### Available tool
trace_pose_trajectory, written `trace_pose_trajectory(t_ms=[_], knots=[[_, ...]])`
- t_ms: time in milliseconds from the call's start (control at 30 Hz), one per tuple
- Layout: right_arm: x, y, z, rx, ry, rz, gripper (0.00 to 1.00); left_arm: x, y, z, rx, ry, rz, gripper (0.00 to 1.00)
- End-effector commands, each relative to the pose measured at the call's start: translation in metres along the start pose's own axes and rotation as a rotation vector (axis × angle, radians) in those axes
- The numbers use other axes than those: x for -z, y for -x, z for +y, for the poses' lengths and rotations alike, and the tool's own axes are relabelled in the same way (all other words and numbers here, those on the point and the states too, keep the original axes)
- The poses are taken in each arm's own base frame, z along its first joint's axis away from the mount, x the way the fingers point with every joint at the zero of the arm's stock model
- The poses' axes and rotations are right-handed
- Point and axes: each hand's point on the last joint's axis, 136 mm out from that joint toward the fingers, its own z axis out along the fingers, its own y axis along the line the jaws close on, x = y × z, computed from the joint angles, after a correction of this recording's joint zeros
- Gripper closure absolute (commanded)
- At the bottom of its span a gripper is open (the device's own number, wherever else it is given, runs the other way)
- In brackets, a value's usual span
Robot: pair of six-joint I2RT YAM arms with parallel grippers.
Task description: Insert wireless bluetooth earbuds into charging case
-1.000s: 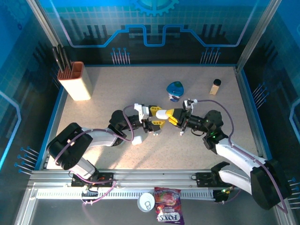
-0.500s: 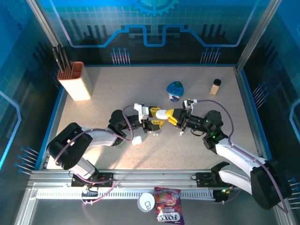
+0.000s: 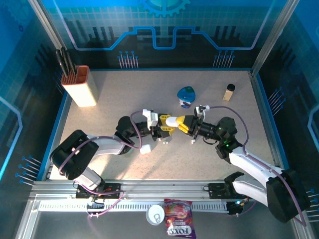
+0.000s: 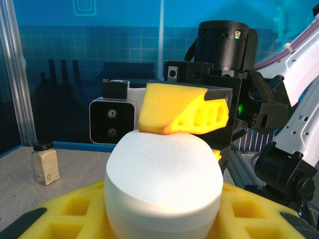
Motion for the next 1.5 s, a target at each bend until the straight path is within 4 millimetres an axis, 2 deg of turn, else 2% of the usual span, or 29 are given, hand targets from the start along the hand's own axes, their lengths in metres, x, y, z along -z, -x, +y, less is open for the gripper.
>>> trace_pose_trajectory(t_ms=[0,100,167,267,400,567,667,767,900,1067,1200,1467], knots=[[0.001,0.002,0.003,0.05,0.0,-0.02,0.66,-0.004,0.011,-0.005,-0.027,-0.044,-0.028,0.63],[0.007,0.007,0.01,0.155,-0.026,-0.055,0.39,-0.002,0.009,-0.004,-0.007,-0.04,-0.021,0.63],[0.015,0.011,0.008,0.242,-0.098,-0.087,0.25,-0.001,0.006,-0.005,0.01,-0.039,-0.009,0.64],[0.035,0.017,-0.001,0.429,-0.3,-0.129,0.15,0.002,0.002,-0.008,0.04,-0.041,0.018,0.64],[0.049,0.013,0.009,0.837,-0.495,-0.025,0.06,0.006,-0.003,-0.016,0.09,-0.063,0.058,0.64],[0.035,-0.011,0.028,1.242,-0.5,0.202,0.02,0.011,-0.005,-0.028,0.142,-0.099,0.11,0.64],[0.026,-0.023,0.027,1.434,-0.518,0.337,0.01,0.012,-0.008,-0.032,0.144,-0.117,0.129,0.64],[0.016,-0.028,0.024,1.545,-0.536,0.43,0.0,0.011,-0.006,-0.034,0.14,-0.133,0.13,0.64],[0.005,-0.021,0.016,1.576,-0.57,0.461,0.0,0.011,-0.002,-0.036,0.135,-0.146,0.123,0.64],[0.004,-0.013,0.009,1.595,-0.612,0.473,0.0,0.011,-0.001,-0.036,0.134,-0.151,0.124,0.64],[0.005,-0.01,0.012,1.605,-0.624,0.454,0.0,0.01,0.0,-0.037,0.131,-0.153,0.121,0.64],[0.011,0.018,0.031,1.536,-0.672,0.283,0.03,0.013,-0.006,-0.039,0.116,-0.161,0.13,0.64]])
